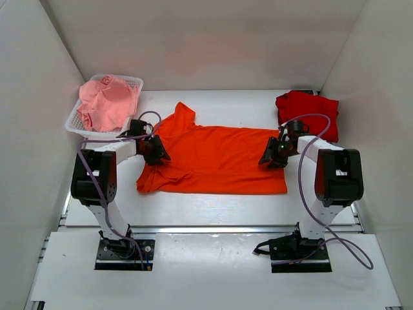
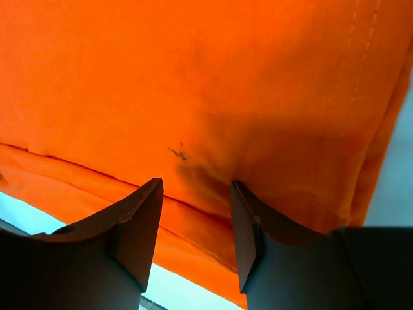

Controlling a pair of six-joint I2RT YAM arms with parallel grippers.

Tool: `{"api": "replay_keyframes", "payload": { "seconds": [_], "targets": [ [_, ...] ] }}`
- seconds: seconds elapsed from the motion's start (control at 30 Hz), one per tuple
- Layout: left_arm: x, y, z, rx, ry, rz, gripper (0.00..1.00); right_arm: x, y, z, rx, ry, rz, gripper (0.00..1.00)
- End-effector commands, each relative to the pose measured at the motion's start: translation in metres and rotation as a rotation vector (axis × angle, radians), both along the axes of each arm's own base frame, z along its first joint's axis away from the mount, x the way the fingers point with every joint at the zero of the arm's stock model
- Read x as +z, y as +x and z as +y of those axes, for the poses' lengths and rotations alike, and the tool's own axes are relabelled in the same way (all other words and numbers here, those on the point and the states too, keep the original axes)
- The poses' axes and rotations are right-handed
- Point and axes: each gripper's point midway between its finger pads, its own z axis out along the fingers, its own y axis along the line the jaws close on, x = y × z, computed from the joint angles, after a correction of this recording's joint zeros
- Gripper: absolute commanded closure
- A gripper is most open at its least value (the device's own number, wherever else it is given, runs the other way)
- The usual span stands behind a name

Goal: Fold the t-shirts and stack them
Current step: Fold the flattened tshirt in 1/3 of the way

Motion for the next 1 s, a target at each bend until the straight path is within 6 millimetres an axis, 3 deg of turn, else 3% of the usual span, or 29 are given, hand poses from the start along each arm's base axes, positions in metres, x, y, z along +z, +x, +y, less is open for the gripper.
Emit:
{"api": "replay_keyframes", "payload": {
  "seconds": [0.0, 0.23, 0.33, 0.43, 0.53, 0.63, 0.73, 0.83, 0.9, 0.93, 0.97],
  "targets": [
    [-0.008, -0.035, 0.009, 0.028, 0.045, 0.106, 0.46, -0.006, -0.012, -0.004, -0.024, -0.016, 0.035, 0.56],
    [-0.010, -0.071, 0.015, 0.019, 0.046, 0.119, 0.46, -0.019, -0.060, -0.002, -0.055, -0.003, 0.109, 0.56],
    [-0.007, -0.081, 0.014, 0.001, 0.055, 0.112, 0.43, -0.013, -0.069, -0.003, -0.071, 0.005, 0.077, 0.55],
    [0.007, -0.069, 0.015, 0.002, 0.039, 0.050, 0.38, -0.007, -0.061, -0.005, -0.062, -0.006, 0.040, 0.56],
    [0.031, -0.044, 0.013, -0.008, 0.014, -0.040, 0.36, 0.011, -0.042, -0.005, -0.026, -0.017, -0.026, 0.55],
    [0.082, 0.001, 0.009, -0.008, -0.009, -0.204, 0.35, 0.043, -0.012, -0.007, -0.014, -0.039, -0.147, 0.52],
    [0.118, 0.039, 0.005, -0.034, -0.009, -0.366, 0.39, 0.072, 0.009, -0.006, -0.019, -0.029, -0.242, 0.50],
    [0.131, 0.079, 0.015, -0.005, 0.017, -0.462, 0.43, 0.095, 0.024, -0.006, -0.024, -0.009, -0.306, 0.50],
    [0.107, 0.103, 0.018, -0.011, 0.038, -0.420, 0.44, 0.103, 0.029, -0.006, -0.020, -0.008, -0.324, 0.50],
    [0.116, 0.118, 0.021, 0.001, 0.056, -0.437, 0.44, 0.106, 0.030, -0.004, -0.013, -0.007, -0.334, 0.50],
    [0.111, 0.133, 0.023, 0.002, 0.074, -0.427, 0.44, 0.108, 0.032, -0.004, -0.014, -0.005, -0.343, 0.50]
  ]
}}
